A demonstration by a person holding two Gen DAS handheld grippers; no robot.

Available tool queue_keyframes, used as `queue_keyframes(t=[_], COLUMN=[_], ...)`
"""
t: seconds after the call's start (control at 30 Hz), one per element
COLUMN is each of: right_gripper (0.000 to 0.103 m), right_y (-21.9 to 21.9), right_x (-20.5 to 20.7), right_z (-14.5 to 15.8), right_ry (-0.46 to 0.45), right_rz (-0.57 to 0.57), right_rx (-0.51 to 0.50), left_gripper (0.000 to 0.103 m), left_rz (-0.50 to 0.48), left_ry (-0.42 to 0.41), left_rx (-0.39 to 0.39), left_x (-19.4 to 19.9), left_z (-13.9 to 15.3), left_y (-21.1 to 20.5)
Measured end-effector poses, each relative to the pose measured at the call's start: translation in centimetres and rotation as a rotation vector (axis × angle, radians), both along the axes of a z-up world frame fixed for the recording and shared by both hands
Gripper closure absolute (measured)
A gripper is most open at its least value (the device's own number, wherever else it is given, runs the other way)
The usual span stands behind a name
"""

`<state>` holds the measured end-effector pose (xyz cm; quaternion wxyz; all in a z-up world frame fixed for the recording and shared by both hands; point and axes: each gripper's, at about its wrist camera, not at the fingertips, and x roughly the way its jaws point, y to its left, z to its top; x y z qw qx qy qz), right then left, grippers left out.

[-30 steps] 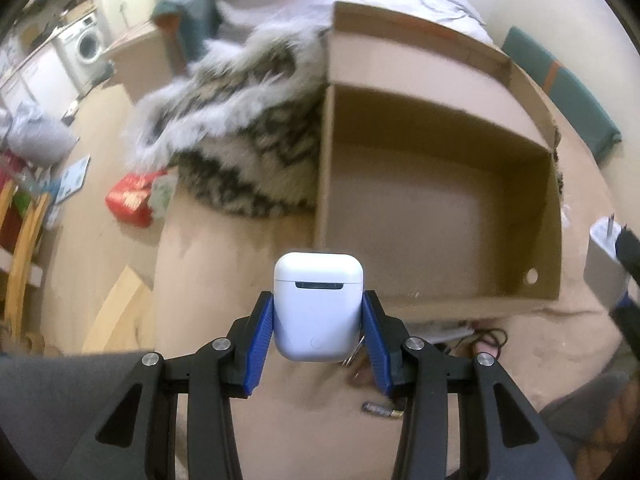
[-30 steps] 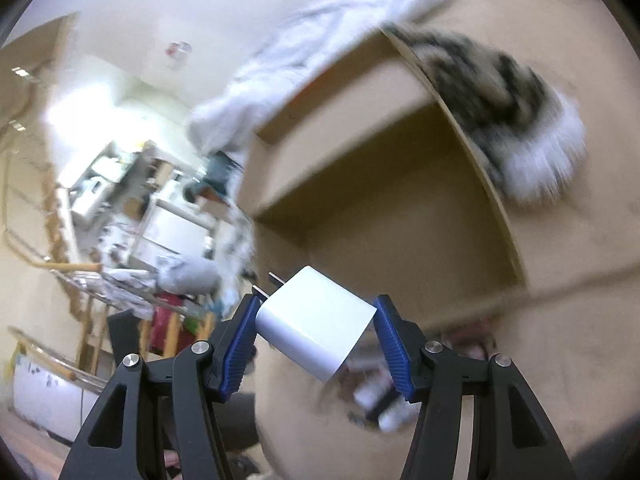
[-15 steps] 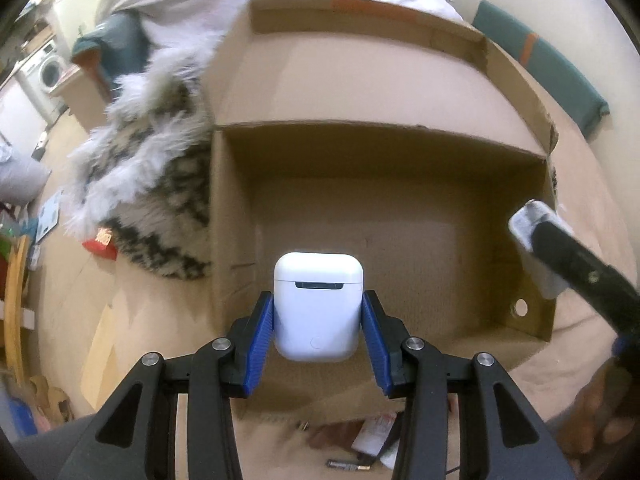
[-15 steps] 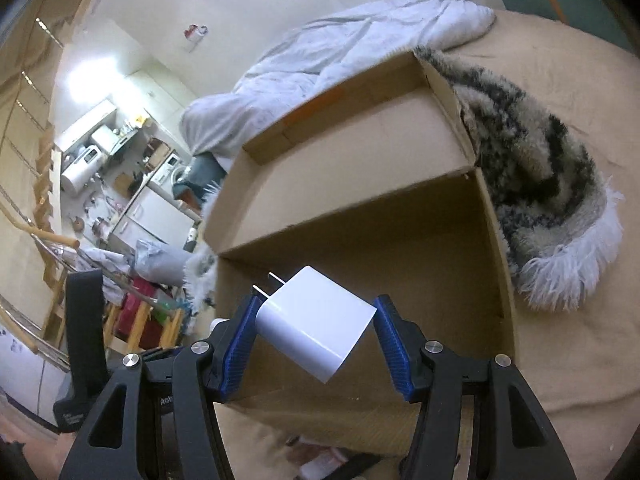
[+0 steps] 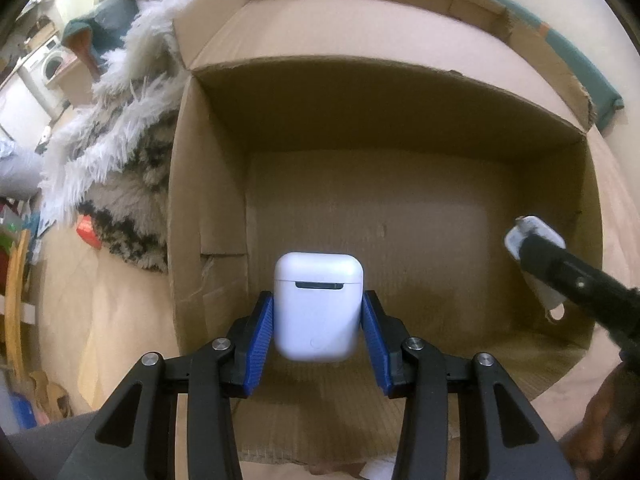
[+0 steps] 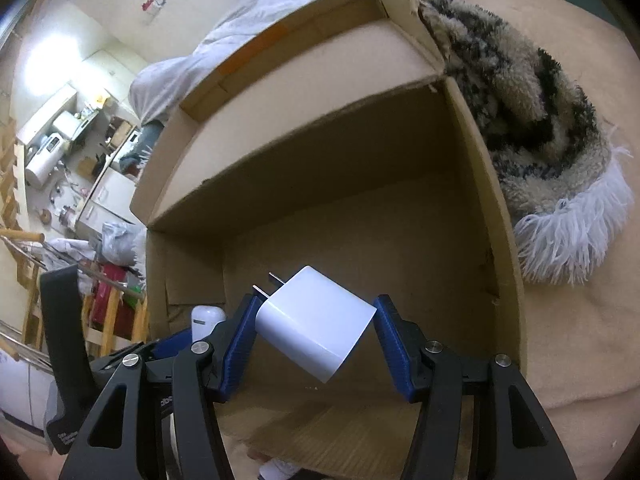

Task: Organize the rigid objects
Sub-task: 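Carry both items into the box and open both grippers to release them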

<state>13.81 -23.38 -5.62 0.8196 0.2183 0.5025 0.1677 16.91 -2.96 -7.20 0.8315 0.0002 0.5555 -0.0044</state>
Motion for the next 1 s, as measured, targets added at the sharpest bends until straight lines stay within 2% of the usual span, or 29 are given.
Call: queue_keyframes(t=[0.2,0.37,0.6,0.73,0.8,0.83,0.9,1.0], right_gripper=[0.042,0.041,0.041,0.041,0.041,0.038,0.032,0.028], right_y=[2.2,3.2,3.4,2.9,2.4,2.5,2.1,1.9], right_x=[0.3,0.4,0.5,0.4,0.4,0.4,0.3,0.3], right_z=[-0.5,-1.0,-1.6,-1.5,-1.2,-1.1,-0.8,-0.6], right_ry=[0.000,0.016,0.031,0.032,0.024,0.020,0.008,0.001], right_rz=[0.060,0.089,0.093,0.077,0.060,0.054,0.039,0.031], right_rx=[-0.092,-0.142,-0.182,-0.173,-0.146,-0.132,-0.104,-0.080], left_gripper=[0.063,0.063,0.063,0.063,0.057,0.054,0.040,0.033], left_rz=[-0.005,-0.010,-0.010,-0.009,-0.013,-0.017,-0.020,-0.014], left_ry=[-0.005,-0.013,-0.016,-0.013,-0.006,-0.003,-0.006,-0.014], left_rx=[-0.039,-0.026,-0.030,-0.031,-0.034,-0.036,-0.043,-0.064], left_x=[-0.2,-0.4,-0.9,-1.1,-1.1,-1.1,-1.2,-1.3], left_z=[-0.1,-0.2,-0.7,-0.6,-0.6,-0.6,-0.5,-0.1], left_y=[0.1,0.2,-0.3,-0.4,-0.5,-0.5,-0.6,-0.8])
